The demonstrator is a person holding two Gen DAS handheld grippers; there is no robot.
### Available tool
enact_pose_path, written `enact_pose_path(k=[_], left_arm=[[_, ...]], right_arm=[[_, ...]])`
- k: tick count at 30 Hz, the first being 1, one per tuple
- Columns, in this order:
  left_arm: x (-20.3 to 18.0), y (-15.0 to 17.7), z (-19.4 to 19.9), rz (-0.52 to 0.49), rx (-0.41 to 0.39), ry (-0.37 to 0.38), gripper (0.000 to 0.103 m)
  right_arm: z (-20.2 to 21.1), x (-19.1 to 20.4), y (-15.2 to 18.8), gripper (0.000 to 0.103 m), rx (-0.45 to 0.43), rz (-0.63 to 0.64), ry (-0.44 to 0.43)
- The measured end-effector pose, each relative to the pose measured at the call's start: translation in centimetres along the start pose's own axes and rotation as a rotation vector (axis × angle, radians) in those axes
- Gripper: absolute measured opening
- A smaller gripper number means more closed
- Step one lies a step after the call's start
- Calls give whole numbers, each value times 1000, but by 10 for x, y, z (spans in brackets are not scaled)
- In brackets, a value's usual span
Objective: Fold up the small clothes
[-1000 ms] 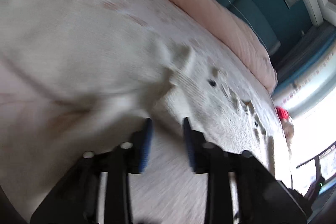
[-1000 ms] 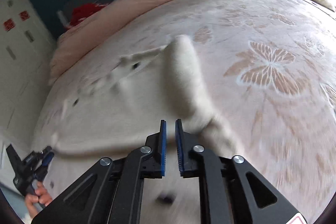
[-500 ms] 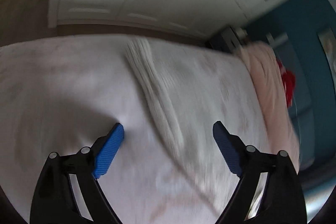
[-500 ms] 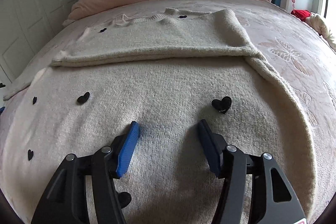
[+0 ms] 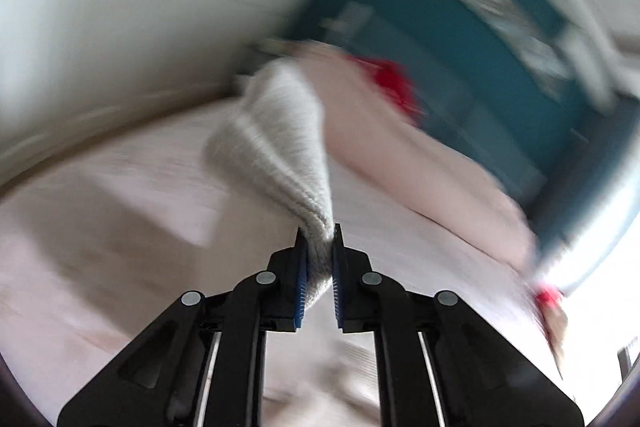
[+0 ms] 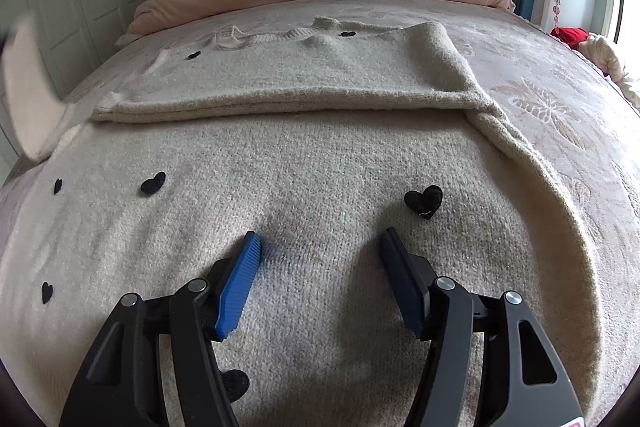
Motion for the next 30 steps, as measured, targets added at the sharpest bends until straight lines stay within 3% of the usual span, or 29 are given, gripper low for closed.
enact_pose_path(k=[2, 3, 5, 8, 12, 15, 18, 20, 25, 27, 28, 30], left_arm=[[-64, 47, -24, -30, 106, 95, 20], [-82, 69, -33, -37, 148, 112, 43], [-111, 136, -48, -28, 235, 83, 70], [-116, 220, -49, -20, 331, 10, 70], [-66, 274, 13, -3, 364, -88, 69], [-19, 274, 52, 18, 342, -151, 70], [27, 268, 70, 115, 327, -170, 68], [32, 263, 76, 97, 315, -121, 68], [21, 269, 70, -28, 344, -125, 69], [21, 260, 66, 32, 337, -97, 69], [19, 250, 68, 74, 320, -68, 69], [14, 226, 62, 150, 279, -12, 73]], right_arm=[[0, 0, -1, 61, 1, -3, -4], [1, 0, -1, 61, 3, -5, -7], [1, -1, -1, 61, 8, -12, -17], [3, -4, -4, 67, 25, -32, -70], [14, -13, -17, 70, 61, -84, -135], [24, -16, -50, 70, 66, -253, -268], [9, 2, -89, 70, 107, -310, -325], [-11, 19, -110, 70, 121, -315, -315], [-65, 59, -122, 70, 251, -316, -244], [-69, 69, -128, 40, 235, -310, -224], [-71, 77, -132, 8, 246, -301, -250], [-68, 84, -142, 8, 238, -303, -288]])
Point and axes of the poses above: each gripper's, at about its wrist camera, not at the fingertips, and z roughly against the way its jaws point, x to its left, y to its underside, the point moved 5 cm from there along -z, roughly the way its jaws point, and after that the axes turned 10 degrees about y, right-handed, at the moved point
